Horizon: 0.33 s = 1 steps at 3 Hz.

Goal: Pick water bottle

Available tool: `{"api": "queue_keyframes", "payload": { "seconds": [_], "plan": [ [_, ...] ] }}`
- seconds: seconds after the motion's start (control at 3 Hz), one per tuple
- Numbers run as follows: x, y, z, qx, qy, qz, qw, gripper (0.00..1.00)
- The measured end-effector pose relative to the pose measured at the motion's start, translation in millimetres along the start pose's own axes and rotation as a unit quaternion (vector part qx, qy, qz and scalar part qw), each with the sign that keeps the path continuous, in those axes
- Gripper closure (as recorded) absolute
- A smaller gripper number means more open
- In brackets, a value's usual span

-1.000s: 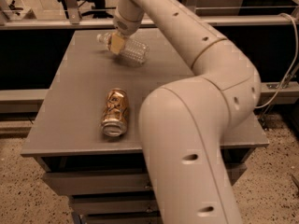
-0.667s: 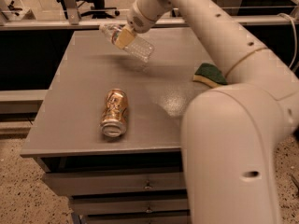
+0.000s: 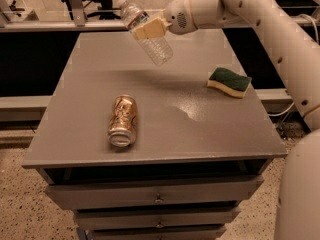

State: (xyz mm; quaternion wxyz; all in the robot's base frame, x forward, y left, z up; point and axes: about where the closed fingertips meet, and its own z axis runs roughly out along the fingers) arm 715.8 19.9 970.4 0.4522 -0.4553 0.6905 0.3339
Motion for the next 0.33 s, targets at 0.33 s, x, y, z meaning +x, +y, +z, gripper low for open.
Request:
{"api": "queue_keyframes", "payload": {
  "seconds": [0.33],
  "plan": [
    [-18.1, 8.7, -33.6, 0.005, -0.05, 0.02, 0.9985, 1.0]
  ]
}}
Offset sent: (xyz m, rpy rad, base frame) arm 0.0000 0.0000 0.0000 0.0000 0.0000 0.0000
